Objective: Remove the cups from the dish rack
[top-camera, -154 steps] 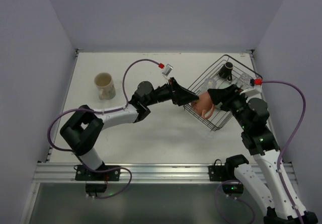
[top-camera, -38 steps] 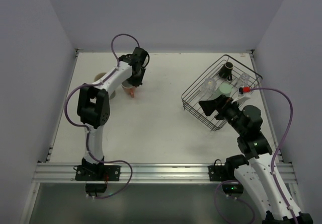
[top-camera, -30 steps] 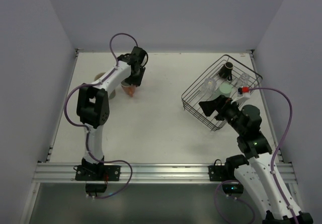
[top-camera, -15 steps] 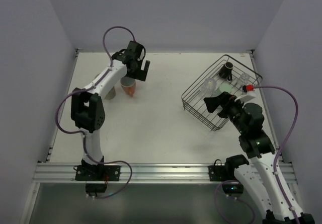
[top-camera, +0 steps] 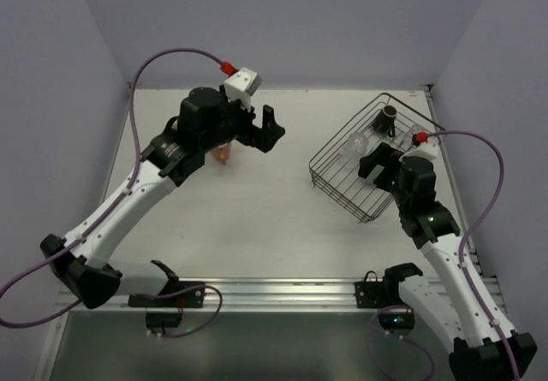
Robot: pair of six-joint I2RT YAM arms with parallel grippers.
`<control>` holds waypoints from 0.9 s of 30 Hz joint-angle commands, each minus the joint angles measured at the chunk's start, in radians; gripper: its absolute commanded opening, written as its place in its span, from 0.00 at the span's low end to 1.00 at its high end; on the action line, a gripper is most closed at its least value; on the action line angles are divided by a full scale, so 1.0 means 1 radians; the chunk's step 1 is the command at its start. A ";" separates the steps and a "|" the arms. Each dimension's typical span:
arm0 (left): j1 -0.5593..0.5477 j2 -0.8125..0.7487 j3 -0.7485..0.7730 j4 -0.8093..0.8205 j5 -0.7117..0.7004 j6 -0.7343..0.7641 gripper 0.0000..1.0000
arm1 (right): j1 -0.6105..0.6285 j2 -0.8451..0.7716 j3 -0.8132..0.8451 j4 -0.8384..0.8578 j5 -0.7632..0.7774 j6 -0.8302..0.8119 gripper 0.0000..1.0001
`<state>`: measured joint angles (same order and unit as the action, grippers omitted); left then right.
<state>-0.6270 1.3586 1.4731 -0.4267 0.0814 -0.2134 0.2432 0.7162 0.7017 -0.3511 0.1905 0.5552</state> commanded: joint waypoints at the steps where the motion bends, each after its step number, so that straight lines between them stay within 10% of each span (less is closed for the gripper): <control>1: 0.000 -0.128 -0.161 0.156 0.175 -0.058 1.00 | -0.001 0.067 0.093 0.001 0.179 -0.054 0.99; 12: -0.002 -0.510 -0.577 0.218 0.164 0.014 1.00 | -0.027 0.393 0.242 0.004 0.276 -0.086 0.99; 27: -0.002 -0.529 -0.609 0.229 0.147 0.037 1.00 | -0.073 0.583 0.254 0.084 0.210 -0.090 0.90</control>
<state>-0.6331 0.8375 0.8669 -0.2478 0.2314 -0.2039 0.1745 1.2709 0.9173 -0.3199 0.3973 0.4805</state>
